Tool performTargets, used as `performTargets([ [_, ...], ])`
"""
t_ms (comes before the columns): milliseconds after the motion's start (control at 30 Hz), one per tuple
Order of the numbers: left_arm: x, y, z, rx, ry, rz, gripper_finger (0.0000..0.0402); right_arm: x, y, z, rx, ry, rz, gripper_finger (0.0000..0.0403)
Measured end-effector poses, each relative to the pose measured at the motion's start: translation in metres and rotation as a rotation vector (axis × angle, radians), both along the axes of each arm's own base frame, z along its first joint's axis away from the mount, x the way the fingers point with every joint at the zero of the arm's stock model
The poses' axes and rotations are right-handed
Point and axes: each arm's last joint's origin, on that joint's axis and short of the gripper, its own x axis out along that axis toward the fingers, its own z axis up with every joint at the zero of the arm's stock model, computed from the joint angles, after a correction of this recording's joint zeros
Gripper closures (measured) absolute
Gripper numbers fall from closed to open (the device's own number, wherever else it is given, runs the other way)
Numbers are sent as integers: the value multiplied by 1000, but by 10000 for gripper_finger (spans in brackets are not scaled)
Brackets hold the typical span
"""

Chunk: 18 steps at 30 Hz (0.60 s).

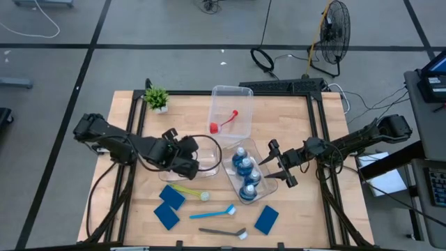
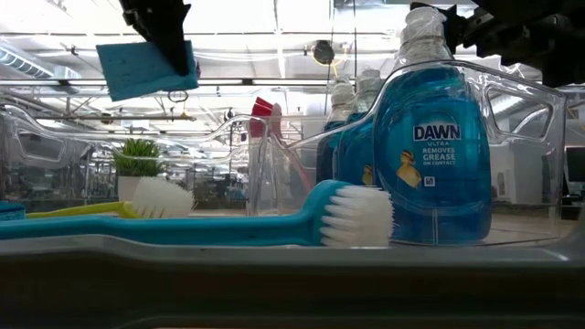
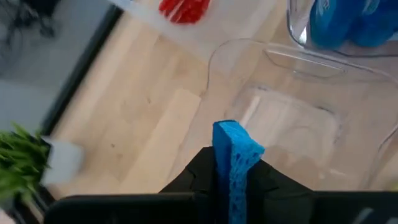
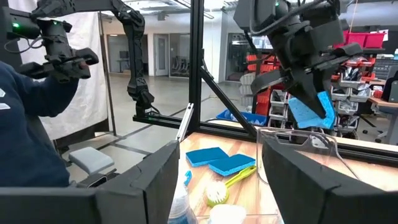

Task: Pick & Place Kitchen Sink Supplies
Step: Put the blue sponge into the left transparent bin

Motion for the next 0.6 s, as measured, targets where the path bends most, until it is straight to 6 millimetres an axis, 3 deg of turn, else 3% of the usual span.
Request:
performTargets([
  [167, 0, 3, -1, -80, 2, 52, 309, 0, 0, 0, 1, 0, 0, 183],
  [400, 0, 0, -2, -76, 67, -62, 205, 0, 0, 0, 1, 2, 0, 185],
  [600, 0, 1, -1, -56, 64, -63, 162, 0, 2, 0, 1, 2, 9, 186],
])
